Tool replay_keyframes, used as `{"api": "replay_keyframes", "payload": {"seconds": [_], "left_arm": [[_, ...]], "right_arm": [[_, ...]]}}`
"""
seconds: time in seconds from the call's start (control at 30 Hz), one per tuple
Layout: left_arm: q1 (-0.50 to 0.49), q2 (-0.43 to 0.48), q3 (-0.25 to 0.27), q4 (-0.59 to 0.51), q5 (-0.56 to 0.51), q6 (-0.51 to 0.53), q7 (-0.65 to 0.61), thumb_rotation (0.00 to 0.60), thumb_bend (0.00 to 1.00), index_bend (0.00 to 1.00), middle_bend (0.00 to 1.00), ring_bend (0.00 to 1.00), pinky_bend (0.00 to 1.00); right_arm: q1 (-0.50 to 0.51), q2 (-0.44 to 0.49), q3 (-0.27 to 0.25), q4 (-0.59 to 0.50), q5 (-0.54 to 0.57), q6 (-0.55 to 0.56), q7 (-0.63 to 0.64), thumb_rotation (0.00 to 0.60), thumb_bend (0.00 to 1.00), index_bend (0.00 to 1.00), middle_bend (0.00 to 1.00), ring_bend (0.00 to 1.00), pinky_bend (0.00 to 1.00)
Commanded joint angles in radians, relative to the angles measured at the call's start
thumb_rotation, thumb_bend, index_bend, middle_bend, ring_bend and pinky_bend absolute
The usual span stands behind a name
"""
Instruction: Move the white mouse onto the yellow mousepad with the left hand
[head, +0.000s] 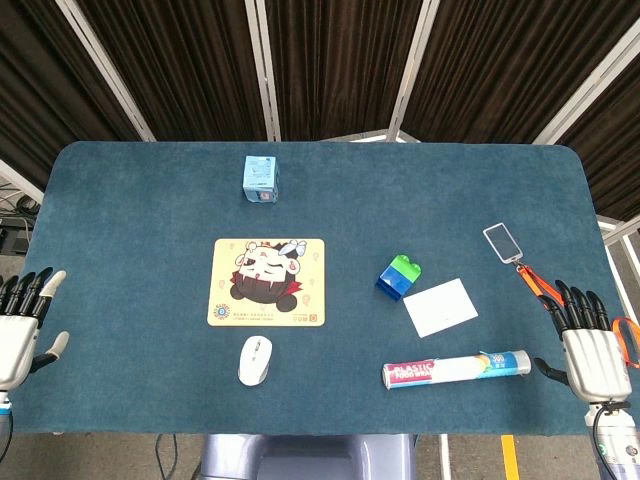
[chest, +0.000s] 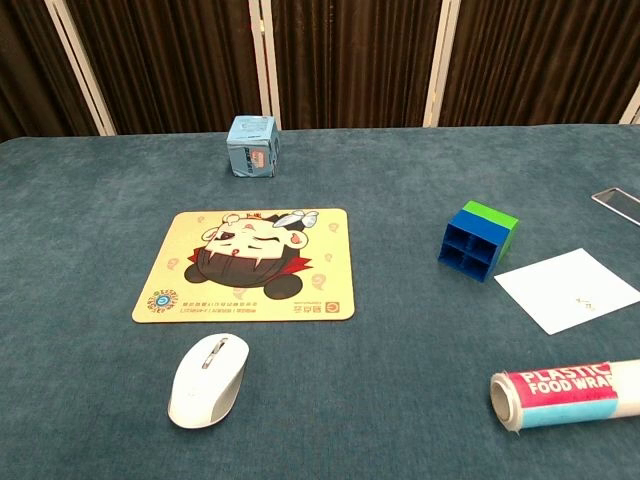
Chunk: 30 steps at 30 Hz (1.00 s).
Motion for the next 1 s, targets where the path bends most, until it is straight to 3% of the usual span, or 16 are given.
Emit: {"api": "replay_keyframes", "payload": {"seconds": [0.03,0.83,1.0], "left_arm": [[0.0,0.0,0.0,0.0,0.0,0.0,-0.001,0.6,0.36,0.0,0.0,0.0,0.0],[-0.001,0.005,0.0,-0.01,-0.012,-0.008,0.001,0.6,0.36,0.02,0.0,0.0,0.0],[-0.042,0.04,0.023,-0.009,0.058,-0.058,-0.031,0.6,0.33,0.07,0.0,0.0,0.0]], "right_arm": [[0.0,0.001,0.0,0.001,-0.001,0.0,0.002,0.6,0.07,0.14,0.0,0.0,0.0],[0.003,-0.001,0.003,-0.003,0.008,-0.004,0.006,0.6,0.08,0.14,0.0,0.0,0.0],[0.001,-0.002,0.003,-0.003,0.007,0.0,0.013,0.6,0.08,0.14,0.0,0.0,0.0]]}}
